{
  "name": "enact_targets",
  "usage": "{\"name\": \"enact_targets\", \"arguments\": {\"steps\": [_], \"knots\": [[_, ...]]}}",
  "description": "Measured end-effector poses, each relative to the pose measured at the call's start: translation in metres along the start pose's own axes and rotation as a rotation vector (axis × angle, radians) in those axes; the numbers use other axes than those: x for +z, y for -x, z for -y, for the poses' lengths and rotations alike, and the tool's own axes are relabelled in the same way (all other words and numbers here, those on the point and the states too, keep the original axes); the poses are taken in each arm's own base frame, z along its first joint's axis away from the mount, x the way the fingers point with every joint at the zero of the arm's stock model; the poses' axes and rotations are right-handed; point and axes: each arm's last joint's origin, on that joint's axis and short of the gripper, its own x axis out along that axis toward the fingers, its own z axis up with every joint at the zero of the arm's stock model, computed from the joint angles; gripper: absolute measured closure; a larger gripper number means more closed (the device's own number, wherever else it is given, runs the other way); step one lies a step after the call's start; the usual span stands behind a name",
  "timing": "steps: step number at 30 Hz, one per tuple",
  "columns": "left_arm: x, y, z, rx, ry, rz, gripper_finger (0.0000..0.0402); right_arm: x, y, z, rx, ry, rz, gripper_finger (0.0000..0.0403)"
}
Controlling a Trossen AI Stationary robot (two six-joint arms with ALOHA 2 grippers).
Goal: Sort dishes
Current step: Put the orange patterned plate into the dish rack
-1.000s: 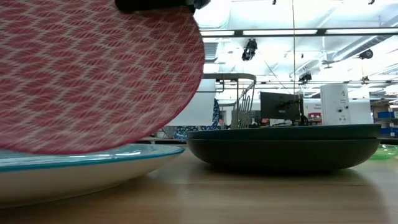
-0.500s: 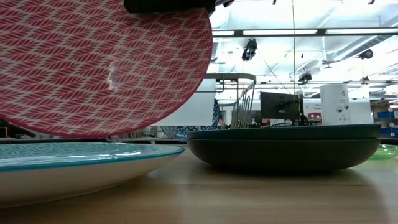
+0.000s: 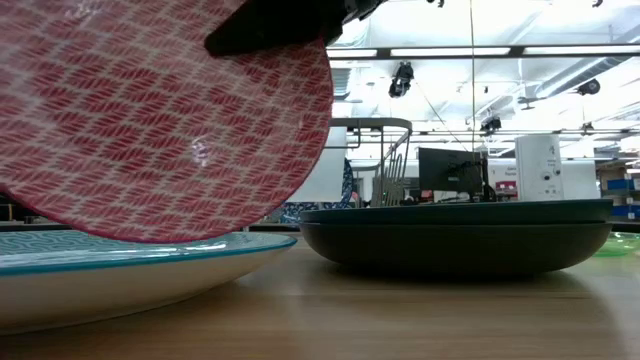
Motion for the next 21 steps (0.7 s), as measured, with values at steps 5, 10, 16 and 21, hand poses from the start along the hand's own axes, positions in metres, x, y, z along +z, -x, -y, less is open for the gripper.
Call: {"name": "enact_targets", "arguments": {"steps": [5, 10, 16, 21], "knots": [[0.016, 0.005, 0.007, -0.026, -0.071, -0.049, 0.0208, 0.013, 0.021, 0.0, -0.004, 0.02, 0.023, 0.0375], [0.041, 0.013, 0.016, -0.066, -0.147, -0.082, 0.0185, 0.018, 0.042, 0.0, -0.006, 0.061, -0.012, 0.0375], [0.072, 0.027, 0.022, -0.113, -0.272, -0.071, 0.0188, 0.03, 0.088, -0.001, 0.0, 0.151, -0.046, 0.0375], [0.086, 0.031, 0.019, -0.098, -0.34, -0.041, 0.0196, 0.037, 0.128, -0.006, 0.116, 0.24, -0.021, 0.0375]]}}
